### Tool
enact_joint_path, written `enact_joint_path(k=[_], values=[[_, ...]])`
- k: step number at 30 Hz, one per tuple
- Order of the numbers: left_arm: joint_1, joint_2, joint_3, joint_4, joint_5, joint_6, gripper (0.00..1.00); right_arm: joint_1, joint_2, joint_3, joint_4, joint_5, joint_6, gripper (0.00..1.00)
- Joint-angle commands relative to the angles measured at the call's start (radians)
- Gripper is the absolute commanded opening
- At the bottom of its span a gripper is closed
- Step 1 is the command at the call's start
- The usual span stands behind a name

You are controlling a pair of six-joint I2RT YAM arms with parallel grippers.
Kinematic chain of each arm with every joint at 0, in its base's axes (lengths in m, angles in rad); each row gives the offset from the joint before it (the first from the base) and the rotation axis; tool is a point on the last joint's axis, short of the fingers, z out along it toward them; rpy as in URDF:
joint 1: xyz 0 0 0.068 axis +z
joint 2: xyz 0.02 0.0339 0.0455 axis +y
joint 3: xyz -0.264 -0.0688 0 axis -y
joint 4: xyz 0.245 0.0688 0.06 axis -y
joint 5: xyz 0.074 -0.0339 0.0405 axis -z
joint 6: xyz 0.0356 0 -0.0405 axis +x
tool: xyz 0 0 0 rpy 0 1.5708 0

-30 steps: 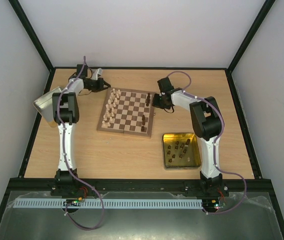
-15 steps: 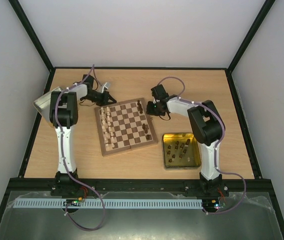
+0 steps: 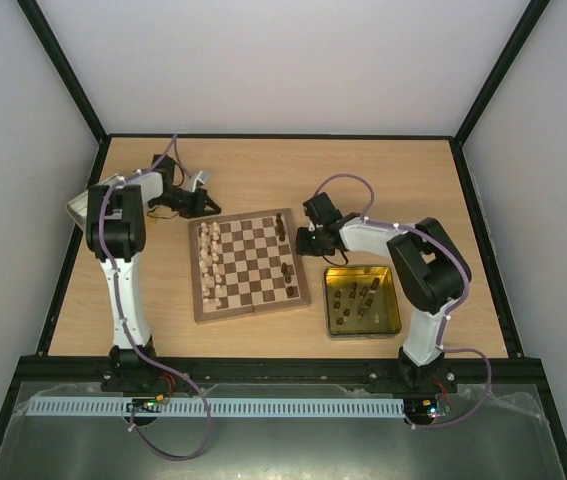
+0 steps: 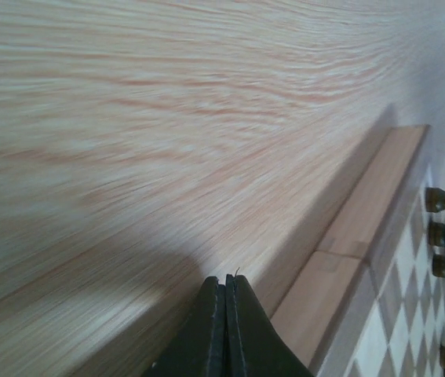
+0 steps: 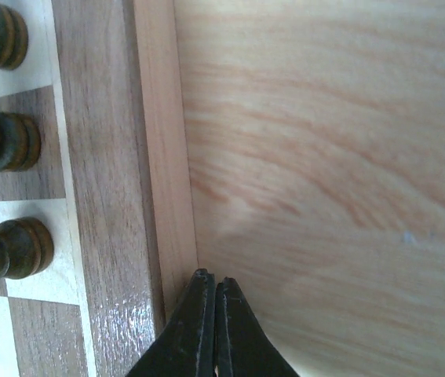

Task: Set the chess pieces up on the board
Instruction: Move the chessboard to the center of the board.

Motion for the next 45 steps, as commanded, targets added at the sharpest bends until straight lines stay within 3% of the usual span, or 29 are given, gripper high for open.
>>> enact_joint_path(k=[1, 14, 21, 32, 45], values=[[0.071, -0.047, -0.053, 0.0, -0.152, 0.016, 0.02, 0.019, 0.007, -0.097, -0.144, 0.027, -0.001, 0.02], [0.137, -0.249, -0.267, -0.064, -0.194, 0.133, 0.02, 0.072, -0.061, -0.196, -0.118, 0.009, 0.0, 0.02], [0.136, -0.27, -0.343, -0.147, -0.154, 0.213, 0.02, 0.088, -0.096, -0.238, -0.12, 0.021, 0.002, 0.02], [0.13, -0.367, -0.465, -0.286, -0.219, 0.406, 0.02, 0.089, -0.177, -0.289, -0.146, 0.05, -0.012, 0.02], [0.088, -0.422, -0.54, -0.31, -0.244, 0.466, 0.02, 0.089, -0.184, -0.281, -0.15, 0.078, -0.005, 0.02]])
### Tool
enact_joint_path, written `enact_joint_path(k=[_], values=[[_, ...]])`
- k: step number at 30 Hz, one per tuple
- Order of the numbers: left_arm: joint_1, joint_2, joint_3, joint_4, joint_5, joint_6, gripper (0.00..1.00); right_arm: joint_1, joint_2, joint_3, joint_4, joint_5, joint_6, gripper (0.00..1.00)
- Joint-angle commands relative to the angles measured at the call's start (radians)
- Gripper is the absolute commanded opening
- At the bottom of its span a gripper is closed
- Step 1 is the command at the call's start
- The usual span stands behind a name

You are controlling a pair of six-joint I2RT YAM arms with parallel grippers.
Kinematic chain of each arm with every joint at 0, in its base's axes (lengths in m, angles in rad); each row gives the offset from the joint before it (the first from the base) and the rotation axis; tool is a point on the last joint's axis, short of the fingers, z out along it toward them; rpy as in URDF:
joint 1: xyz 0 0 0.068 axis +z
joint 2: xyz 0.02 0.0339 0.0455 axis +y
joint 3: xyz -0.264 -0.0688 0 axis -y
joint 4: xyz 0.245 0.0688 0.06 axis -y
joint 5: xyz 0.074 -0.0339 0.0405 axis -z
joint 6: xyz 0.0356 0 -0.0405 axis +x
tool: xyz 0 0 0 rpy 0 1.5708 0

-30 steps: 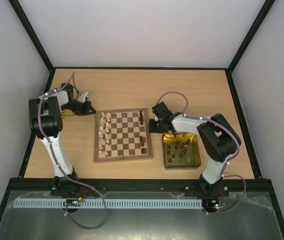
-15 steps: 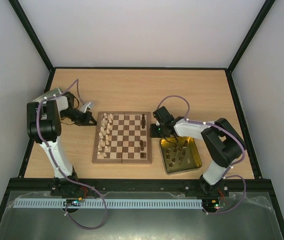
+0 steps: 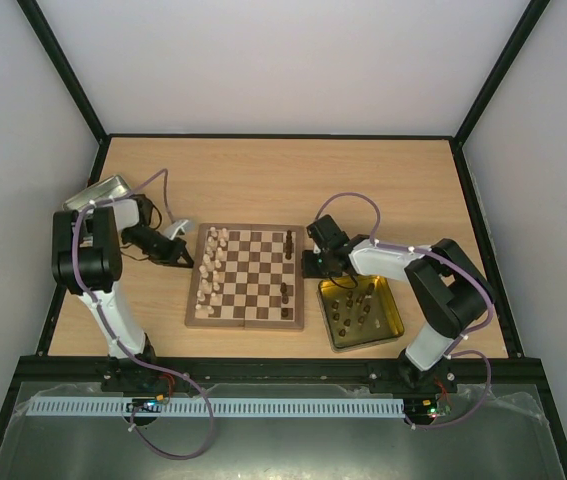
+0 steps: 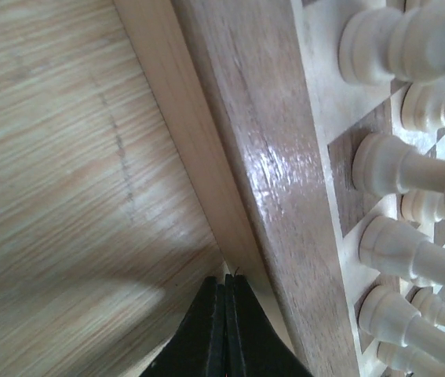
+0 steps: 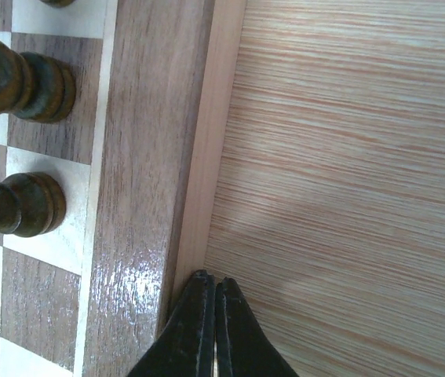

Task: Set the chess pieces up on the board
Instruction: Move the chessboard to the center of the board.

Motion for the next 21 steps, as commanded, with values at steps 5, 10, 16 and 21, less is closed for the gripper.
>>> enact_joint_path(k=[5, 10, 16, 21], values=[[-0.045, -0.044, -0.04, -0.014, -0.014, 0.023, 0.02, 0.007, 0.01, -0.026, -0.18, 0.078, -0.004, 0.02], [-0.057, -0.056, -0.055, -0.017, -0.008, 0.024, 0.02, 0.004, 0.001, -0.012, -0.203, 0.113, 0.0, 0.02], [-0.065, -0.082, -0.071, -0.009, -0.031, 0.024, 0.02, -0.018, -0.029, -0.001, -0.227, 0.151, 0.005, 0.02], [-0.062, -0.087, -0.093, 0.021, -0.063, 0.024, 0.02, -0.054, -0.104, 0.034, -0.271, 0.233, 0.026, 0.02]])
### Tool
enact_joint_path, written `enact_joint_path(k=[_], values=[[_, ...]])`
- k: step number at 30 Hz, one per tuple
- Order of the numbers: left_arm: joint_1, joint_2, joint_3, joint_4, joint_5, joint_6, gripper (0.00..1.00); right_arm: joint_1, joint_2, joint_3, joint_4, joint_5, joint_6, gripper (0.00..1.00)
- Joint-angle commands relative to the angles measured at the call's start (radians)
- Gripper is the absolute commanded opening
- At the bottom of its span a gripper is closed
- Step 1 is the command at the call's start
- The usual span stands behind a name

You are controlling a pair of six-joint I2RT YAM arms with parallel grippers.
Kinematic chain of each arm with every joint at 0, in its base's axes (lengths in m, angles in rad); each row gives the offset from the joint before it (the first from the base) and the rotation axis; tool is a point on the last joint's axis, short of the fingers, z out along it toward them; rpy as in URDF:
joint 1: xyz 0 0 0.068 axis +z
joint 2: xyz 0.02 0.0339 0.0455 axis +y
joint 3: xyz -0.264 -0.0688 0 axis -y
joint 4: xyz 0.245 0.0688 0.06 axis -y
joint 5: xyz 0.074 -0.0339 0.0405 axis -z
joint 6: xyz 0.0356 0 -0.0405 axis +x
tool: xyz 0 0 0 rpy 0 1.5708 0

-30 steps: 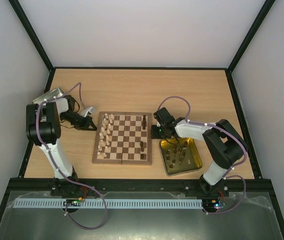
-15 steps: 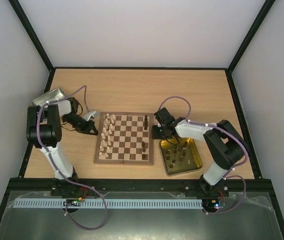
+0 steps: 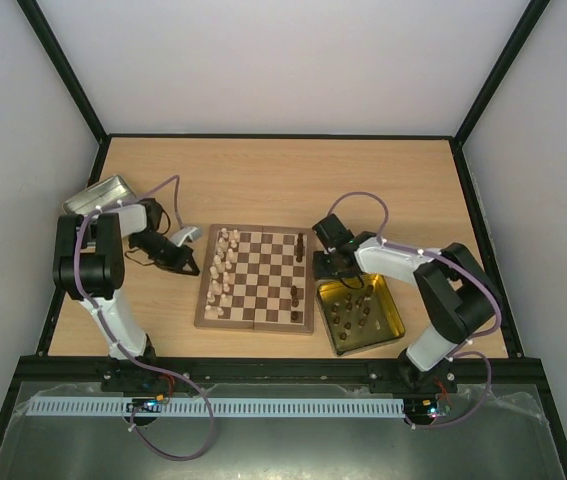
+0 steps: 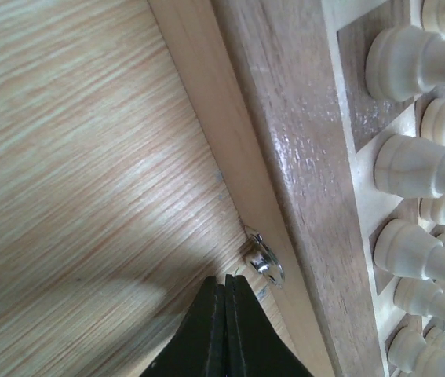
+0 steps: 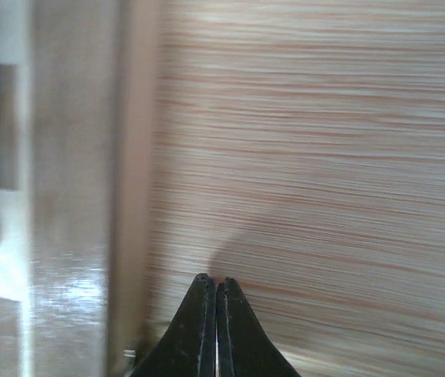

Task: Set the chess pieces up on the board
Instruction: Move the chessboard to the center of the board.

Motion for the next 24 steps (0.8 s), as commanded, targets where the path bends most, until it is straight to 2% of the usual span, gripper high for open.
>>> enact_joint_path(k=[1, 5, 10, 17, 24], values=[[0.002, -0.029, -0.033, 0.023, -0.036, 0.015, 0.02, -0.033, -0.087, 0.034, -0.162, 0.16, 0.028, 0.02], [0.039, -0.037, -0.045, 0.073, -0.068, -0.004, 0.02, -0.035, -0.172, 0.062, -0.237, 0.227, 0.055, 0.02], [0.087, -0.067, -0.051, 0.105, -0.091, -0.013, 0.04, -0.034, -0.289, 0.019, -0.315, 0.186, 0.071, 0.02], [0.119, -0.138, -0.07, 0.13, -0.104, -0.033, 0.18, 0.029, -0.421, -0.016, -0.414, 0.122, 0.12, 0.02], [0.12, -0.225, -0.061, 0.138, -0.091, -0.076, 0.33, 0.077, -0.496, -0.082, -0.428, 0.05, 0.17, 0.02]])
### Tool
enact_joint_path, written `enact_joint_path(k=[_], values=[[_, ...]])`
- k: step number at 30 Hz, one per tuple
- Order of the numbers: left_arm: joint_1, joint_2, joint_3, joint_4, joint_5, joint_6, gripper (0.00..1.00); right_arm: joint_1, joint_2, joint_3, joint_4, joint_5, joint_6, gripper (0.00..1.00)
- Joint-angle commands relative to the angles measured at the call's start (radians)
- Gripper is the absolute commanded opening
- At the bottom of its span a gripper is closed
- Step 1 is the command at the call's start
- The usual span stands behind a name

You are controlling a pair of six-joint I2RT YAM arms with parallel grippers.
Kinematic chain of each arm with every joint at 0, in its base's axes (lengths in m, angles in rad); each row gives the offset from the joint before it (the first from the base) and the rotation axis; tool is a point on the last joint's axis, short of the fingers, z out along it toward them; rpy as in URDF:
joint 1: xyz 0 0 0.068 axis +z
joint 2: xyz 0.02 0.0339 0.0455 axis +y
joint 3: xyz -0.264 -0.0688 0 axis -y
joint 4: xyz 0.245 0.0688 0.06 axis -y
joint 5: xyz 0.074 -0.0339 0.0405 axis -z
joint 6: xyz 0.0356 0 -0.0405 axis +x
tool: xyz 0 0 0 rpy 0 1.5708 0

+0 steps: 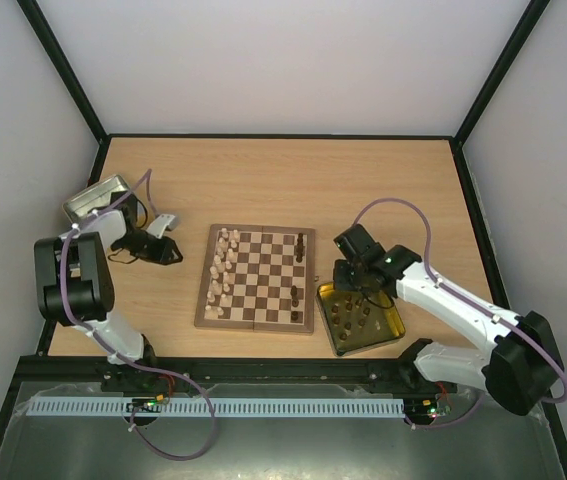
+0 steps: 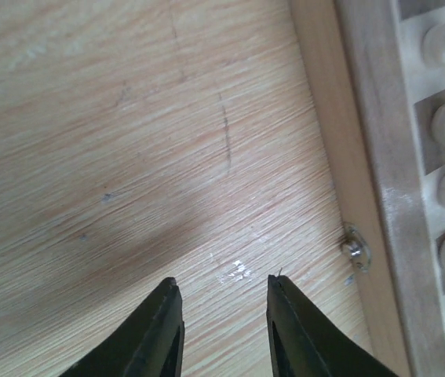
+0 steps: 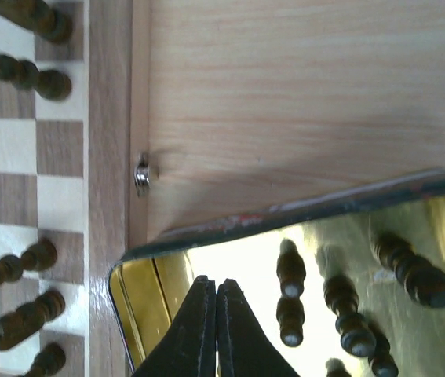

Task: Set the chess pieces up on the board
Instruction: Move the chessboard to the center of the board, then adjust the storage box at the center of the board.

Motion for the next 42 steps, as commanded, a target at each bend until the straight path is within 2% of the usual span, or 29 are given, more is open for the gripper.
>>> enact_joint_path(k=[1, 11, 19, 24, 29, 42], values=[[0.004, -0.068, 0.004, 0.003, 0.011, -0.031, 0.34, 0.033, -0.042, -0.05, -0.051, -0.057, 0.055, 0.02], [0.003, -0.108, 0.053, -0.022, 0.043, -0.052, 0.36, 0.068, -0.03, -0.068, -0.028, -0.102, 0.063, 0.02], [0.004, -0.137, 0.076, -0.013, 0.068, -0.088, 0.38, 0.067, 0.047, -0.092, 0.064, -0.131, 0.061, 0.02], [0.003, -0.188, 0.076, 0.034, 0.096, -0.151, 0.44, 0.068, 0.1, -0.06, 0.098, -0.081, 0.05, 0.02], [-0.009, -0.252, 0.061, 0.084, 0.108, -0.198, 0.58, 0.063, 0.172, -0.012, 0.105, -0.029, 0.036, 0.02], [-0.027, -0.256, 0.031, 0.087, 0.148, -0.203, 0.6, -0.016, 0.251, 0.051, 0.165, 0.001, 0.006, 0.02]])
